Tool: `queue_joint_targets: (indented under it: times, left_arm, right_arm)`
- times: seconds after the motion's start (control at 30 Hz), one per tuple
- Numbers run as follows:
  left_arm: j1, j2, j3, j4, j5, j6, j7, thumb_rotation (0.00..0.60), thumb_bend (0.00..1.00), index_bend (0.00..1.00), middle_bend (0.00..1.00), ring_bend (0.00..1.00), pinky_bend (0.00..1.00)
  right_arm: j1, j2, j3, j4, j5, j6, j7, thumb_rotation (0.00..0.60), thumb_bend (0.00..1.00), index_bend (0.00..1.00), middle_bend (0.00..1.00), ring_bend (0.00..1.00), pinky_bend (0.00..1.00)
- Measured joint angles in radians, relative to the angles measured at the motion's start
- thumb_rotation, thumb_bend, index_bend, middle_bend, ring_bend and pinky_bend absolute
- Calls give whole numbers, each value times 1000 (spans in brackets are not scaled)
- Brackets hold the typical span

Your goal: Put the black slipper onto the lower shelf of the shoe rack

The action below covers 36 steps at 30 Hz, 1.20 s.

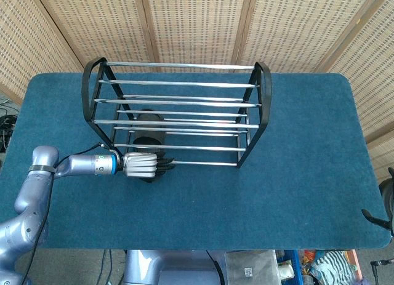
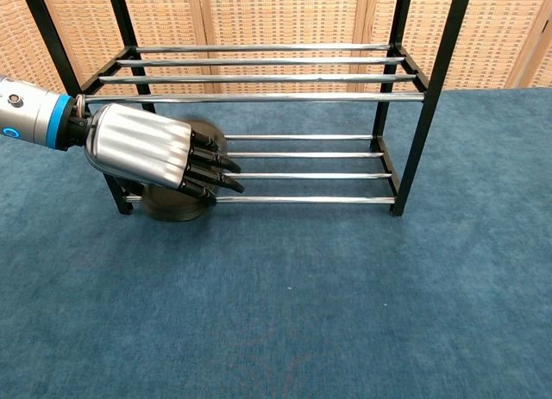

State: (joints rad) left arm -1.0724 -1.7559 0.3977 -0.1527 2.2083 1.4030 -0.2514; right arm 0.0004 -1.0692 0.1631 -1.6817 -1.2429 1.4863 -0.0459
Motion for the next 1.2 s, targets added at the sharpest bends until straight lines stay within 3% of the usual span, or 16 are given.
queue_joint_targets:
  times: [0.23,0.4,0.7,0.87,1.07,1.13,1.2]
  left_arm:
    - [5,11,19,-4,-19,16,20,600,133,95,0,0,139]
    - [18,22,26,-23,-26,51,22,600,133,92,0,0,50]
    - [76,52,36,-83,-33,222,51,600,133,91,0,0,13]
    - [134,94,40,-153,-39,327,82,600,132,92,0,0,29]
    - [250,153,33,-282,-78,398,101,600,132,91,0,0,137]
    - [313,183,33,-342,-97,413,119,600,132,91,0,0,137]
    - [352,203,33,-376,-111,415,130,600,130,85,0,0,66]
  right_arm:
    - [-3,4,-1,-2,-4,3,8,600,0,0,0,0,0]
    - [-6,8,-3,-6,-13,7,16,600,0,0,0,0,0]
    - [-16,21,-14,-19,-45,21,38,600,0,0,0,0,0]
    - [-26,33,-24,-28,-74,36,62,600,0,0,0,0,0]
    - [-33,45,-39,-35,-110,42,89,600,0,0,0,0,0]
    - [-36,49,-45,-37,-123,44,98,600,0,0,0,0,0]
    - [-37,52,-49,-39,-134,46,103,600,0,0,0,0,0]
